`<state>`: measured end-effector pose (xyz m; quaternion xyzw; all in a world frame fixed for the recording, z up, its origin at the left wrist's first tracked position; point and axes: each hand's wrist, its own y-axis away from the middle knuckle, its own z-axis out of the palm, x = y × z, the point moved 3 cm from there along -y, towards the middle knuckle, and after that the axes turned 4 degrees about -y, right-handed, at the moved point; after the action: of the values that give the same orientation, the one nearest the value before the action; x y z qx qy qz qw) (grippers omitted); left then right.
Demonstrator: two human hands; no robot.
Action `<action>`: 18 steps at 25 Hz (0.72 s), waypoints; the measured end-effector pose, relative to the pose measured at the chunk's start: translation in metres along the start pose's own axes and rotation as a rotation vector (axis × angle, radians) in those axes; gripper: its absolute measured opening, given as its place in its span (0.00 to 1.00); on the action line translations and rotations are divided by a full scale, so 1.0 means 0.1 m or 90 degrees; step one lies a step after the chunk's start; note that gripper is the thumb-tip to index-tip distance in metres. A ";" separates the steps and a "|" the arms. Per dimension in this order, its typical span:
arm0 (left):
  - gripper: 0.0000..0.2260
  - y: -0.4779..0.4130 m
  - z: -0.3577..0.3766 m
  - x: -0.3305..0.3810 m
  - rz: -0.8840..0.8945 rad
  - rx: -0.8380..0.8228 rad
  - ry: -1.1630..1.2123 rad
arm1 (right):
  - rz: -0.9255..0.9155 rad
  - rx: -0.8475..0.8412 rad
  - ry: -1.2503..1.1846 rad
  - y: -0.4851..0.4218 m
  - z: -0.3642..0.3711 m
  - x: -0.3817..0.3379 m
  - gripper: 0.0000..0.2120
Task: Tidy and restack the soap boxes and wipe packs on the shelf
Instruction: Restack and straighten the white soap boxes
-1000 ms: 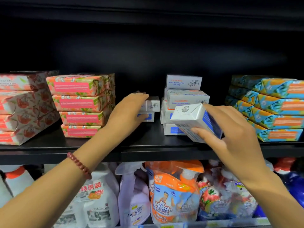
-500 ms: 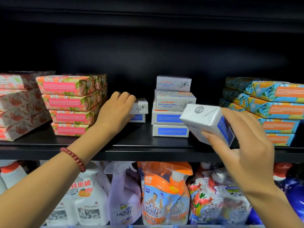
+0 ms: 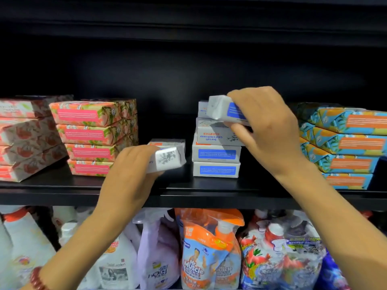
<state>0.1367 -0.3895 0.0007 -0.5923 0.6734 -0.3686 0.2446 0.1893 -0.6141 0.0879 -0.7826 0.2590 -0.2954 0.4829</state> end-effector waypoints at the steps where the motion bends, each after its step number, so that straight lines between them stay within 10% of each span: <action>1: 0.15 0.06 0.00 0.02 0.016 0.007 -0.007 | -0.010 -0.025 0.008 -0.05 0.08 -0.02 0.14; 14: 0.15 0.14 0.10 0.35 0.175 0.050 -0.025 | 0.019 -0.169 0.010 -0.12 0.41 -0.06 0.18; 18: 0.15 0.10 0.17 0.54 0.228 0.043 -0.031 | 0.051 -0.036 -0.072 0.12 0.18 -0.03 0.15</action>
<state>0.1340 -0.4456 -0.0114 -0.4632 0.7490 -0.3275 0.3424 0.1987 -0.6063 0.0696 -0.8002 0.2709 -0.2240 0.4859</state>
